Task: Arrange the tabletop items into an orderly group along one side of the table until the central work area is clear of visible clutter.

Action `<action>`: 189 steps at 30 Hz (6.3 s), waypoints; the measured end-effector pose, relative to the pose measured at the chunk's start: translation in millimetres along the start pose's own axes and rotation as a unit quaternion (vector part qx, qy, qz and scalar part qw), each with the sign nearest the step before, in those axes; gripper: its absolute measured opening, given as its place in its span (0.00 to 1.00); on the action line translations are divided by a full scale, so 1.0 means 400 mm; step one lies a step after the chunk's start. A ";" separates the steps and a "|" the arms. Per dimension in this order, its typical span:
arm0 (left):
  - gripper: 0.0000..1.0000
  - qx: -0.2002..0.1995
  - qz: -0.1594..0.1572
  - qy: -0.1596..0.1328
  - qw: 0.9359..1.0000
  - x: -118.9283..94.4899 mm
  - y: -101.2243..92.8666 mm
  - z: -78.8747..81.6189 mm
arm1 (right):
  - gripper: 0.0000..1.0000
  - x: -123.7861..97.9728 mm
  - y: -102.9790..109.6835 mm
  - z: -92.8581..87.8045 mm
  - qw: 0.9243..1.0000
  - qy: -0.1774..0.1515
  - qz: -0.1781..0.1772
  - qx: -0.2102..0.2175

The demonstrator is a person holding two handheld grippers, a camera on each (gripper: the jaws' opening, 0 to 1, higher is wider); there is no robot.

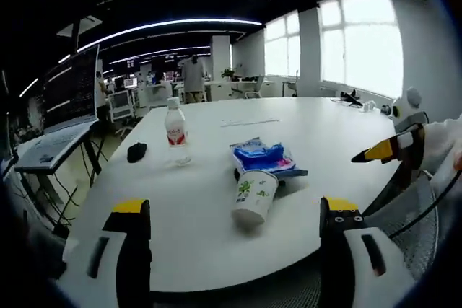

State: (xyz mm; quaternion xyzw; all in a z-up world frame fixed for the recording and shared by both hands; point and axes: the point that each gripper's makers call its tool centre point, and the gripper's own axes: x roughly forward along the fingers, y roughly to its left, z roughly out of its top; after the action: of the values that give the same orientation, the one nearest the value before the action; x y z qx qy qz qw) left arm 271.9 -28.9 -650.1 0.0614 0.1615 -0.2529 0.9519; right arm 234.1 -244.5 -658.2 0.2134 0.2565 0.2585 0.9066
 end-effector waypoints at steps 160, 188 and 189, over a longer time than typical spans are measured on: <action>0.64 0.085 -0.039 0.145 0.985 0.048 0.019 -0.119 | 0.00 0.410 0.275 0.146 0.961 0.161 0.206 -0.089; 0.53 0.098 -0.045 0.168 0.980 0.045 0.015 -0.142 | 0.00 0.581 0.087 0.344 0.880 0.232 0.147 -0.387; 0.53 0.099 -0.046 0.169 0.980 0.046 0.015 -0.144 | 0.00 0.587 0.081 0.342 0.873 0.237 0.148 -0.399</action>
State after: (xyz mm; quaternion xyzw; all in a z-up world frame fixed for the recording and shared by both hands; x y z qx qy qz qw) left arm 274.1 -20.6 -710.3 0.1894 0.2971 -0.2966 0.8876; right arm 473.7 -118.3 -618.4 -0.1982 0.3040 0.5131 0.7778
